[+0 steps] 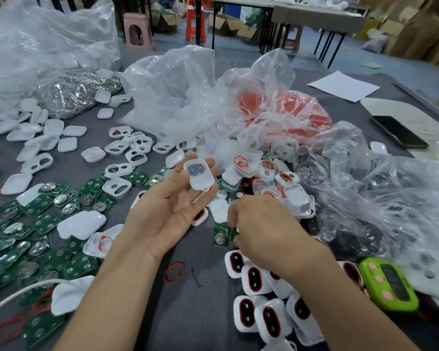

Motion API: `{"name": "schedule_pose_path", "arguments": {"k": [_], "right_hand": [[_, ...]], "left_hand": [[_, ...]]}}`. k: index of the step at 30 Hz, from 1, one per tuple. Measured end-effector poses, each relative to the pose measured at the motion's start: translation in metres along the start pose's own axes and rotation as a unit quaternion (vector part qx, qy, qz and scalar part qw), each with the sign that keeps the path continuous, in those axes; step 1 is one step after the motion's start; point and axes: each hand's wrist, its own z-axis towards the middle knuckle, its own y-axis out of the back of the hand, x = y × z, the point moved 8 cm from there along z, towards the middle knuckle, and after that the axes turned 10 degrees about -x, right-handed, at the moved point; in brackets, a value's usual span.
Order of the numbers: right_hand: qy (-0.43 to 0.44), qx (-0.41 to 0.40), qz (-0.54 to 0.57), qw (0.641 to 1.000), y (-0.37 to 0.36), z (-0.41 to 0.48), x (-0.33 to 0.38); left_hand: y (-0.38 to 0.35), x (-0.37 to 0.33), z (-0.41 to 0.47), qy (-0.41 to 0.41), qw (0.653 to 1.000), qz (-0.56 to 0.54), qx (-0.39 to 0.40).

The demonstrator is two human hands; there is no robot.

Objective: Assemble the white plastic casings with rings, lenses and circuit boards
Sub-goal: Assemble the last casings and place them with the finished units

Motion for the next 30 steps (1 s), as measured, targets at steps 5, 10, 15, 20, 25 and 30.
{"name": "schedule_pose_path", "arguments": {"k": [5,10,15,20,25,30], "right_hand": [[-0.017,-0.021,0.088,0.996,0.007,-0.006,-0.015],[-0.116,-0.040,0.415,0.902,0.020,-0.008,-0.046],[-0.177,-0.111,0.683,0.700,0.032,-0.011,-0.069],[-0.170,-0.164,0.666,0.707,0.036,-0.015,-0.073],[-0.143,-0.158,0.646,0.733,0.034,-0.014,-0.066],[-0.142,-0.146,0.609,0.767,0.025,-0.012,-0.064]], "left_hand": [[-0.007,0.005,-0.004,0.009,0.999,0.018,0.033],[-0.012,0.012,-0.007,0.013,0.998,0.047,0.051],[-0.020,0.025,-0.008,0.041,0.993,0.086,0.065],[-0.024,0.039,-0.008,0.067,0.986,0.137,0.070],[-0.026,0.049,-0.007,0.076,0.980,0.167,0.074],[-0.026,0.052,-0.008,0.080,0.975,0.188,0.085]]}}
